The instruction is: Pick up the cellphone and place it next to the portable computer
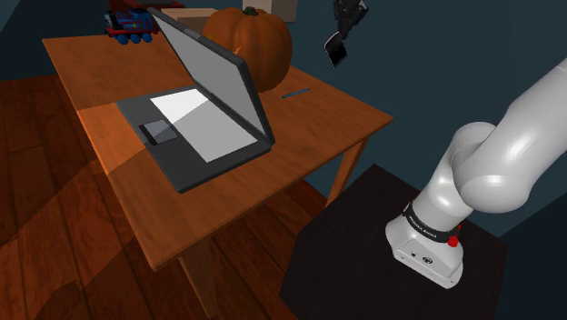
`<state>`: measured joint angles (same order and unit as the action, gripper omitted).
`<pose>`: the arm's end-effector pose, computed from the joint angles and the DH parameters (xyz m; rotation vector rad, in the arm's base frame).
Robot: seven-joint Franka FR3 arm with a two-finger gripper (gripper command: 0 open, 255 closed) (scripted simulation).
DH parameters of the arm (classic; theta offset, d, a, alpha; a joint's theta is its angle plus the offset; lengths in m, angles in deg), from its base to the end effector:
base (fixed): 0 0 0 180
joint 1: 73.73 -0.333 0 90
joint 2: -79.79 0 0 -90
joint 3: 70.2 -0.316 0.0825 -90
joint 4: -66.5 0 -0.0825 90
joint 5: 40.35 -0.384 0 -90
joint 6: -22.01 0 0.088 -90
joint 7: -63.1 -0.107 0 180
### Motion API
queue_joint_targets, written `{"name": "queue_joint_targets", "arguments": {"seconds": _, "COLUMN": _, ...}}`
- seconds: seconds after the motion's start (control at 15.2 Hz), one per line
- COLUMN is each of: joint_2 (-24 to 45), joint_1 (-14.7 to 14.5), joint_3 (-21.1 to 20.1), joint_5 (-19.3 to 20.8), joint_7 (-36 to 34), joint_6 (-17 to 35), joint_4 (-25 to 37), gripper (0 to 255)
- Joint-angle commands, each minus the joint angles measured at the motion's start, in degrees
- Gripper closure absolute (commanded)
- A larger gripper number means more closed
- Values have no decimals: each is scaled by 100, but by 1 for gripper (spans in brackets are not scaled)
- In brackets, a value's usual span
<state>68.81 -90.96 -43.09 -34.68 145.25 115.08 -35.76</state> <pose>0.4913 -0.1171 0.6168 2.5134 1.8579 -0.0016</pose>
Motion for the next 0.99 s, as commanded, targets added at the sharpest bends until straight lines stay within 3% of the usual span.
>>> {"name": "queue_joint_targets", "arguments": {"seconds": 0.0, "joint_2": 46, "joint_1": -9, "joint_3": -3, "joint_5": -21, "joint_7": 9, "joint_6": -165, "joint_4": 205, "gripper": 255}}
{"name": "queue_joint_targets", "arguments": {"seconds": 0.79, "joint_2": 425, "joint_1": -12, "joint_3": 58, "joint_5": -183, "joint_7": 158, "joint_6": -1150, "joint_4": 1536, "gripper": 255}}
{"name": "queue_joint_targets", "arguments": {"seconds": 0.92, "joint_2": 281, "joint_1": -76, "joint_3": -52, "joint_5": -127, "joint_7": -14, "joint_6": -1156, "joint_4": 1405, "gripper": 255}}
